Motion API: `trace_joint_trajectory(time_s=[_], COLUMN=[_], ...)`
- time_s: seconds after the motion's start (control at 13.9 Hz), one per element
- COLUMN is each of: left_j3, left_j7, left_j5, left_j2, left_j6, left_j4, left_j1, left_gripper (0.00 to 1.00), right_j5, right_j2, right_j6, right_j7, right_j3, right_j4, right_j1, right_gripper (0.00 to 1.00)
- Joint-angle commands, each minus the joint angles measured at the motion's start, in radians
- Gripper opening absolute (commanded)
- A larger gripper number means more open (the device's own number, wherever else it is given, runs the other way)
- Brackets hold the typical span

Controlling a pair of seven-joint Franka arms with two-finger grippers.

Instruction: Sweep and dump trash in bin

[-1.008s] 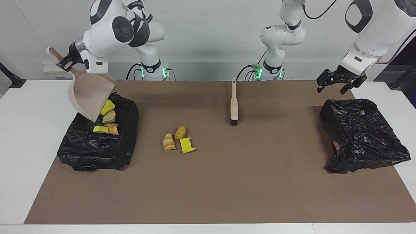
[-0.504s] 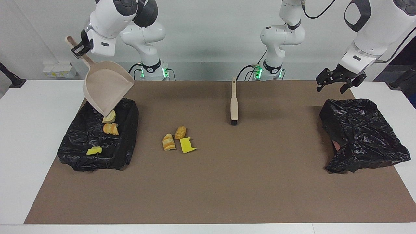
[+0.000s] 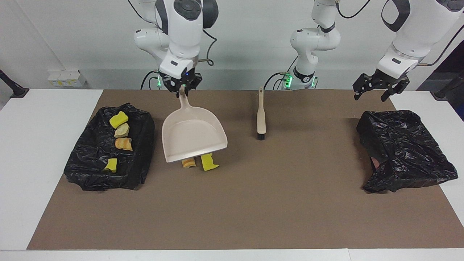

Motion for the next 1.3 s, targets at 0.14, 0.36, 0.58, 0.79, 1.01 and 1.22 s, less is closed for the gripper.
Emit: trace_joint_trajectory(time_s=[0.14,0.36,0.58,0.79,1.01,1.22], left_j3=[-0.002,-0.002,-0.002,-0.003,-0.003,-0.003], left_j7=[-0.007,-0.009,-0.006,-0.006,-0.006,-0.006], left_j5=[0.010,0.010,0.010,0.010,0.010,0.010], left_j2=[0.025,0.024,0.022,0.019,0.018,0.016], left_j6=[-0.033,-0.018,-0.020,-0.023,-0.024,-0.026], left_j4=[0.051,0.047,0.043,0.037,0.037,0.036], left_j1=[-0.006,-0.008,-0.008,-0.009,-0.009,-0.009], left_gripper=[1.00,1.00,1.00,1.00,1.00,1.00], right_j5=[0.009,0.007,-0.029,-0.040,-0.055,-0.057], right_j2=[0.354,0.506,0.638,0.667,0.670,0.646], right_j6=[0.196,0.355,0.445,0.478,0.497,0.489], right_j7=[0.371,0.451,0.516,0.517,0.507,0.473], right_j3=[0.111,0.120,0.122,0.130,0.131,0.148], right_j4=[0.311,0.394,0.487,0.462,0.420,0.408], right_j1=[0.016,0.083,0.136,0.136,0.136,0.136], right_gripper=[0.00,0.00,0.00,0.00,0.17,1.00])
